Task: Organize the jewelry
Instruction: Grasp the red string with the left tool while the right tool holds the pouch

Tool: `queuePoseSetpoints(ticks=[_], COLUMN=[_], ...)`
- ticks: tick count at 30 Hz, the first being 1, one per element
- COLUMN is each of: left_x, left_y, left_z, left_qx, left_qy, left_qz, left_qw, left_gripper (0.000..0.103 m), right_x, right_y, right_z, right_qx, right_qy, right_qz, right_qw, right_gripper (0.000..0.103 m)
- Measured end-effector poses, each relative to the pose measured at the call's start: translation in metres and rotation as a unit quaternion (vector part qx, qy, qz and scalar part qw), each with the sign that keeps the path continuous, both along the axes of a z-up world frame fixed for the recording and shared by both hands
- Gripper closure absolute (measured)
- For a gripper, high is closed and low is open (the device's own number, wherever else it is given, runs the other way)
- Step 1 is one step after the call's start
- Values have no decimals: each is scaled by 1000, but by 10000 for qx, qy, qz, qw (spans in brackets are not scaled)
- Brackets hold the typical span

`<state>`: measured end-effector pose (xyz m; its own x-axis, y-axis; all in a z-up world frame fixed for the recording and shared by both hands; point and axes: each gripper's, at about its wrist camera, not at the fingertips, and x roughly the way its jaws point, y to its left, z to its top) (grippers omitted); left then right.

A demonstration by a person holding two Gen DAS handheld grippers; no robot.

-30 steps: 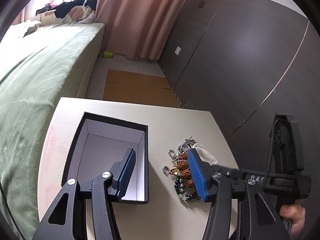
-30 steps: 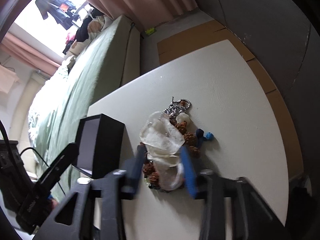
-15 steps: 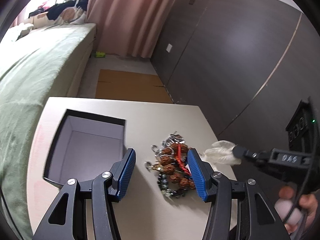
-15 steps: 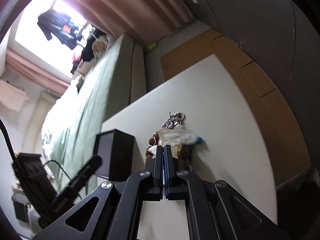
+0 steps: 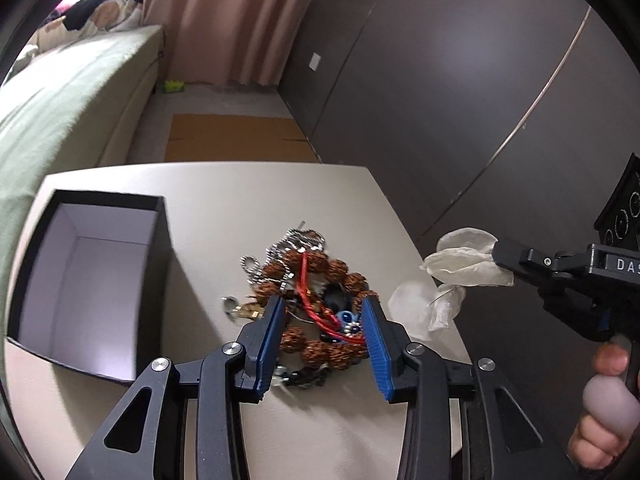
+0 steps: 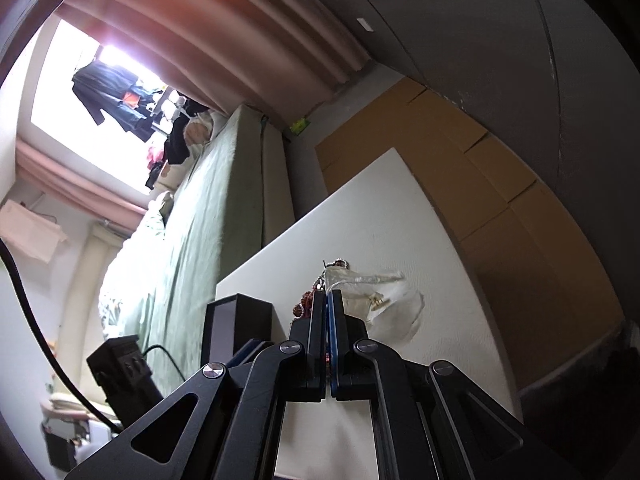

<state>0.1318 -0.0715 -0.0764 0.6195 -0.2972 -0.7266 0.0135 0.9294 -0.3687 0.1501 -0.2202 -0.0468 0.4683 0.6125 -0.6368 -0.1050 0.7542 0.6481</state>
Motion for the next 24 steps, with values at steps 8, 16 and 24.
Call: queuePoseSetpoints(ticks=[8, 16, 24], left_x=[16, 23, 13], left_y=[-6, -10, 6], left_z=[-17, -31, -23], left_qx=[-75, 49, -243], left_qy=[272, 532, 416], left_qz=[17, 37, 140], left_qw=[9996, 9986, 9987], left_gripper=[62, 76, 98], right_x=[4, 4, 2], right_y=[-3, -2, -3], right_z=[-4, -8, -7], right_qx=[41, 32, -29], right_qy=[47, 105, 81], right_qz=[-15, -5, -36], right_qw=[10000, 9999, 10000], right_gripper=[101, 101, 101])
